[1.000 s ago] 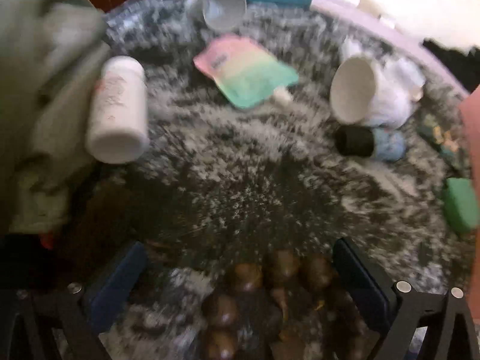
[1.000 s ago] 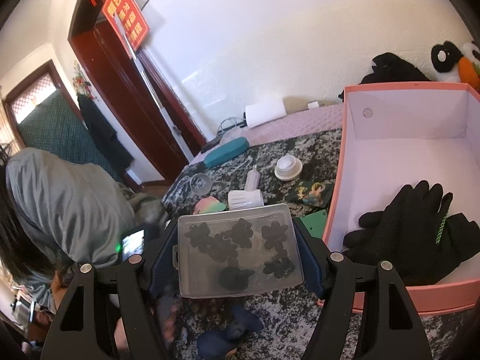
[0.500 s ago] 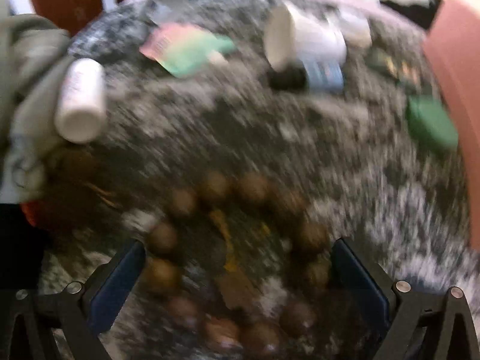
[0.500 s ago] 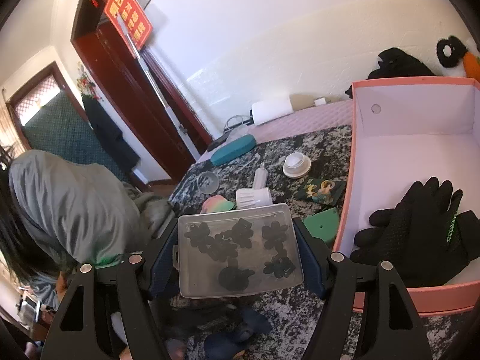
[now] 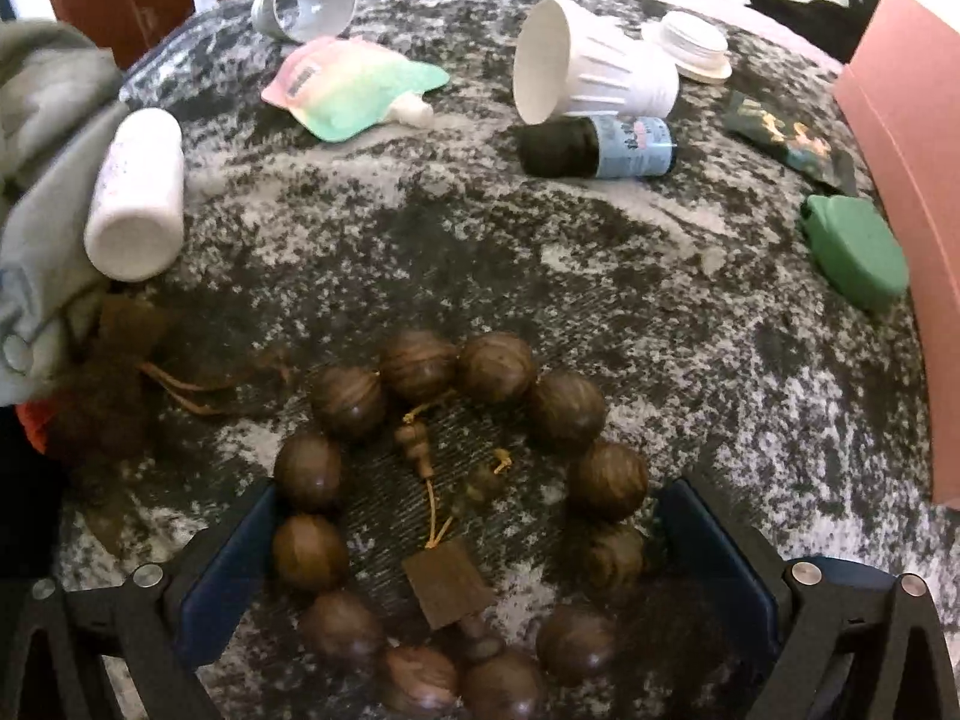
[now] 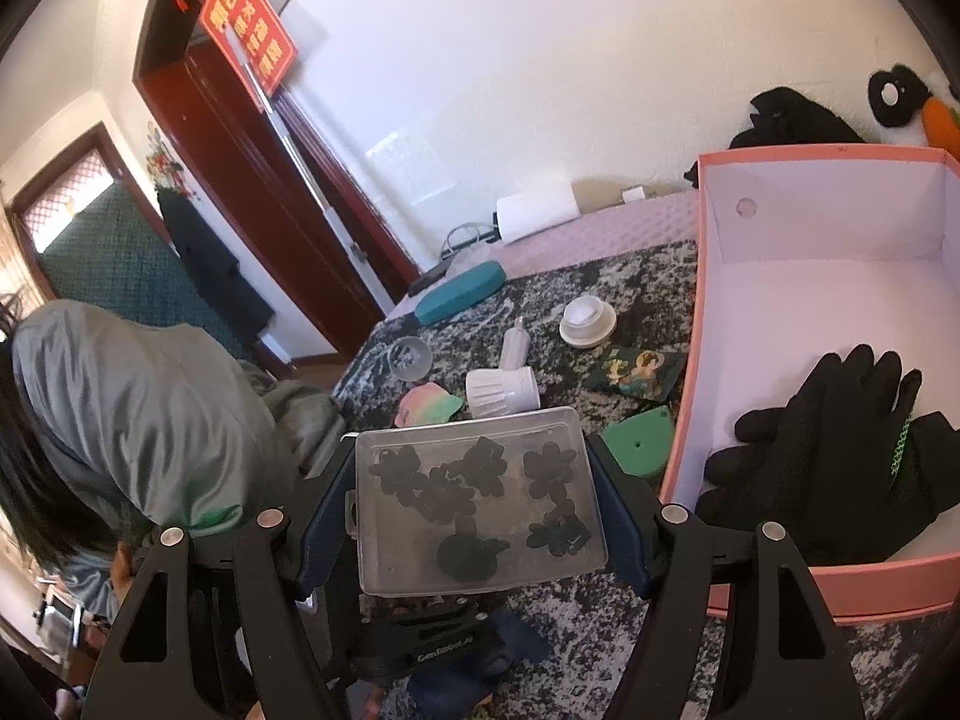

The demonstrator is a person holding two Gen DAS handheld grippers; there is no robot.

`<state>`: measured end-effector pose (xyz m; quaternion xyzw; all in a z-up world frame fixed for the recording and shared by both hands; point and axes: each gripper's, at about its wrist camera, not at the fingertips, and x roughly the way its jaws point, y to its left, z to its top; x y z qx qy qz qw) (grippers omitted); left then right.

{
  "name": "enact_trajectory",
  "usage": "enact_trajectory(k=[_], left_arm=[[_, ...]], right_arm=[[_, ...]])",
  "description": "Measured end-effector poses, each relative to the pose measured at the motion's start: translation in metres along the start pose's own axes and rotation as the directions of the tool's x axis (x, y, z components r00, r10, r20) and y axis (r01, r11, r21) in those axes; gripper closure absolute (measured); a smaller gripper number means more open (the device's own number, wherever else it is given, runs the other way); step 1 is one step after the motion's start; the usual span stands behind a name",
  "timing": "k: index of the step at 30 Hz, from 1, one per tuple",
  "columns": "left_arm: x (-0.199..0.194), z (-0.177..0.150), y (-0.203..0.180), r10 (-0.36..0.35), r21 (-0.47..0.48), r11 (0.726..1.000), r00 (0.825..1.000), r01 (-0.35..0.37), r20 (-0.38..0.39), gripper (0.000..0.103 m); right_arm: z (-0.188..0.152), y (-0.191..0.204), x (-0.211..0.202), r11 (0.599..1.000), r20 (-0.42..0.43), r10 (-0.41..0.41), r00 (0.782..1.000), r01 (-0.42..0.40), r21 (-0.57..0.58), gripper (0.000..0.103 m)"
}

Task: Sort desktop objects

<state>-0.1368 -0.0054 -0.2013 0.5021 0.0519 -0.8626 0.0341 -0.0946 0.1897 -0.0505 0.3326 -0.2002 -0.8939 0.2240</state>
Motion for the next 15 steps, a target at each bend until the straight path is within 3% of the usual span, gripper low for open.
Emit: enact_trajectory(k=[2,4,6,7,8,10,15], left_arm=[[0.003,-0.001,-0.002,0.009,-0.011,1.0,0.996,-0.008,0.087,0.001],[0.006,0.004,-0.011,0.055,-0.006,0.998,0.987,-0.055,0.152,0.014],[-0.001,0.014,-0.032,-0.002,0.076,0.997,0.979,-0.014,0.206,0.066],[-0.003,0.018,-0.042,-0.008,0.101,0.995,0.976,-0.014,0.218,0.07],[-0.002,0.02,-0.051,0.001,0.128,0.991,0.976,-0.029,0.219,0.084],[-0.003,0.021,-0.062,0.032,0.161,0.984,0.972,-0.071,0.234,0.085],[-0.019,0.018,-0.053,-0.038,0.126,0.992,0.968,0.007,0.25,0.086]], right_arm=[[0.0,0.001,0.0,1.0,-0.002,-0.001,1.0,0.001,0.0,0.028],[0.0,0.001,-0.001,1.0,0.001,0.005,1.0,-0.005,0.005,0.028],[0.0,0.0,-0.002,1.0,0.003,0.014,1.0,-0.014,0.01,0.028],[0.0,0.001,-0.003,1.0,0.004,0.015,1.0,-0.015,0.008,0.028],[0.0,0.001,-0.004,1.0,0.005,0.015,1.0,-0.015,0.006,0.028],[0.0,0.002,-0.004,1.0,0.005,0.014,1.0,-0.014,0.001,0.028],[0.003,-0.002,-0.008,1.0,0.017,0.016,1.0,-0.016,0.01,0.028]])
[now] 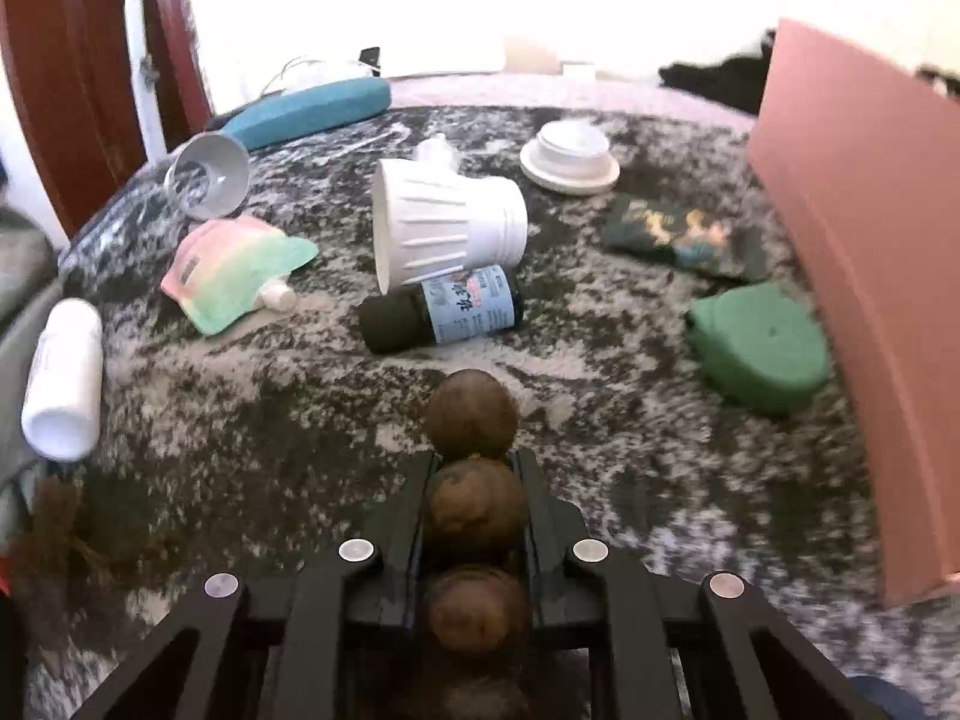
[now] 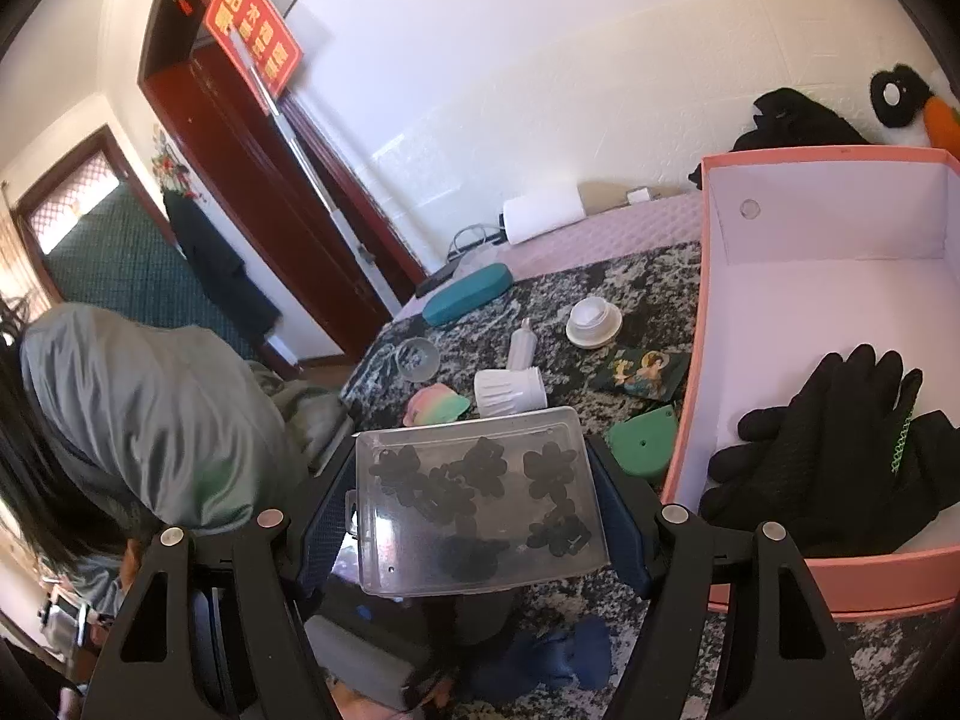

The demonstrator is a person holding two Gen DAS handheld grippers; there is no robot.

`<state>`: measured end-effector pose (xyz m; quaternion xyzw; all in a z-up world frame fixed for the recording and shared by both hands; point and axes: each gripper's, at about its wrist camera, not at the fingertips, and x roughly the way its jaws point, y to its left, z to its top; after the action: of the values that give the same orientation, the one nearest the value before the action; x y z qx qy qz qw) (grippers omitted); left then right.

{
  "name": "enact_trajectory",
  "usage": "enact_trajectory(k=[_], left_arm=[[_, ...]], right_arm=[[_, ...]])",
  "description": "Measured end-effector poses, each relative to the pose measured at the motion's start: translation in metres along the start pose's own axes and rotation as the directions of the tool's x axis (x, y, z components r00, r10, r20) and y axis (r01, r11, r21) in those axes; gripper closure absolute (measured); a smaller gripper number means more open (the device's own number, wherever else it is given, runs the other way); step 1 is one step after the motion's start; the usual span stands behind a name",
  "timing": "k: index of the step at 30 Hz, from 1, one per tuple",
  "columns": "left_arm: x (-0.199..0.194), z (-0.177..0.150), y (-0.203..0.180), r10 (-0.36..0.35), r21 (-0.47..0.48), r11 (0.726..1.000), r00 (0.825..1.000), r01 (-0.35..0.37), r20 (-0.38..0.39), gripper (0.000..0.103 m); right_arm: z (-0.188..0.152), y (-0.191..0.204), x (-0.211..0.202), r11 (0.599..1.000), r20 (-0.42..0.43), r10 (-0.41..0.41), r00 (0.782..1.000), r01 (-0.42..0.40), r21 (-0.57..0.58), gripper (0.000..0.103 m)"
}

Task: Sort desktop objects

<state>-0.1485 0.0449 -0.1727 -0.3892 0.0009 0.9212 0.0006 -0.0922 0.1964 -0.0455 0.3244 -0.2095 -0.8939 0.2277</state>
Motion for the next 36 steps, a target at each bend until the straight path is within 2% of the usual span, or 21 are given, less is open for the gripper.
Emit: enact_trajectory(k=[5,9,14,20,25,29,33,36], left_arm=[[-0.016,-0.001,-0.003,0.023,0.029,0.999,0.998,-0.024,0.057,0.086],[-0.029,0.001,0.004,0.005,-0.007,1.0,0.995,-0.004,0.101,0.086],[-0.046,0.008,0.01,0.028,-0.018,1.0,0.986,-0.025,0.163,0.086],[-0.062,0.011,0.011,0.021,-0.047,0.999,0.981,-0.012,0.191,0.085],[-0.079,0.017,0.008,0.046,-0.092,0.995,0.967,-0.023,0.25,0.085],[-0.092,0.024,0.001,0.036,-0.105,0.994,0.966,-0.009,0.257,0.085],[-0.114,0.03,-0.015,0.03,-0.095,0.996,0.954,-0.001,0.299,0.085],[-0.13,0.039,-0.033,0.013,-0.069,0.998,0.948,0.01,0.318,0.085]], right_arm=[[0.001,0.0,-0.003,1.0,0.009,-0.002,1.0,0.001,0.002,0.028],[0.0,0.004,0.0,1.0,-0.001,-0.002,1.0,0.002,-0.011,0.028],[-0.003,0.007,0.003,1.0,-0.012,-0.003,1.0,0.002,-0.019,0.028],[-0.003,0.011,0.0,0.999,-0.012,0.007,1.0,-0.007,-0.034,0.028],[-0.004,0.012,-0.006,0.999,-0.006,0.011,1.0,-0.011,-0.036,0.028],[-0.005,0.01,-0.015,0.999,-0.009,0.001,1.0,-0.001,-0.046,0.028],[0.0,0.002,-0.032,1.0,0.019,0.008,1.0,-0.008,-0.026,0.028],[0.002,-0.005,-0.046,0.999,0.025,-0.016,1.0,0.017,-0.032,0.028]])
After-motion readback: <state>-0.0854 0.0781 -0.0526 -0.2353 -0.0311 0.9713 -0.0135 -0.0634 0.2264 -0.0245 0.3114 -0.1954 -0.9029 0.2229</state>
